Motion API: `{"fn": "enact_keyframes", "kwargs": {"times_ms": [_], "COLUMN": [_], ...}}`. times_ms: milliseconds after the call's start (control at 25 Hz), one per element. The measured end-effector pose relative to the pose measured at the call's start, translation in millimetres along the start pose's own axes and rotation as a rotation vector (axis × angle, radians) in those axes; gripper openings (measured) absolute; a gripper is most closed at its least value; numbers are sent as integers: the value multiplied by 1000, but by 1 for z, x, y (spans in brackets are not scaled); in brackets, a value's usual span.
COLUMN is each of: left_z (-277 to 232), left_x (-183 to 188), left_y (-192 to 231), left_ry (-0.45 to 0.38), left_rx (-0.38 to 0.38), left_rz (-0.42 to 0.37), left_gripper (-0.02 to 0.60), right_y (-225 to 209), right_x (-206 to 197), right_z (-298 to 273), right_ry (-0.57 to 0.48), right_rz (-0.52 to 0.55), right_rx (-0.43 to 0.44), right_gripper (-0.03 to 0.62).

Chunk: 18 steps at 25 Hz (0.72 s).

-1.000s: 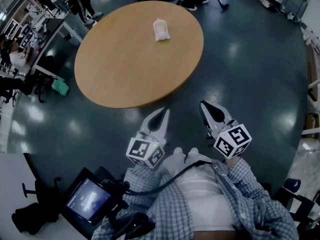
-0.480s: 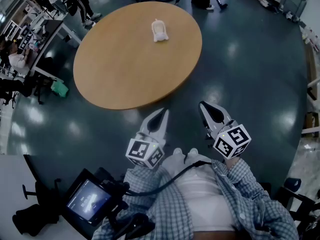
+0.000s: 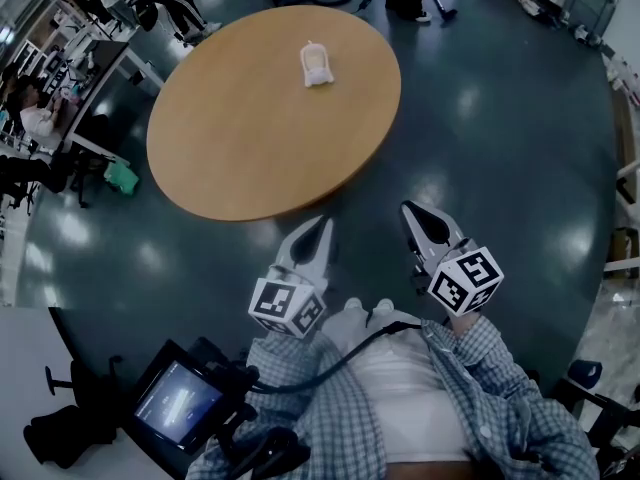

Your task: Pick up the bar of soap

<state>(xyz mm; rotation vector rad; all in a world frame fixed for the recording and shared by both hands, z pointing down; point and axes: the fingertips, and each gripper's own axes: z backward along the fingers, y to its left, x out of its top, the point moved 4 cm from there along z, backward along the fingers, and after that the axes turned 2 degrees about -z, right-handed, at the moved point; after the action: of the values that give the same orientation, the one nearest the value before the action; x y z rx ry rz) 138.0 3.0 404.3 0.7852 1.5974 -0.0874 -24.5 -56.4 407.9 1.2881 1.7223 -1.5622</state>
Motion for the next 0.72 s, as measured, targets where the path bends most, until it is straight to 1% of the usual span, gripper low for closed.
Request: {"fn": "enact_keyframes", "kwargs": {"times_ms": [280,480,600,720], "left_z": [-11,-17,-28,-52], "left_x": [-3,-8,-9,-10], "left_y": [-19,-22,-12,14], "left_ry": [-9,3,8,18], "left_rx": [25,25,20,27], "left_rz": [-7,-8,-15,-28], "left_gripper": [-2,-2,-2,-2], "right_y": [-18,-25,-35,-54], "right_x": [12,11,9,8], "right_z": [9,8,-4,-34], "right_ry": [-1,4,9,12], "right_rz": [10,7,0,-7], "right_rx": [27,35,30,23], "right_gripper": [3,3,3,3]}}
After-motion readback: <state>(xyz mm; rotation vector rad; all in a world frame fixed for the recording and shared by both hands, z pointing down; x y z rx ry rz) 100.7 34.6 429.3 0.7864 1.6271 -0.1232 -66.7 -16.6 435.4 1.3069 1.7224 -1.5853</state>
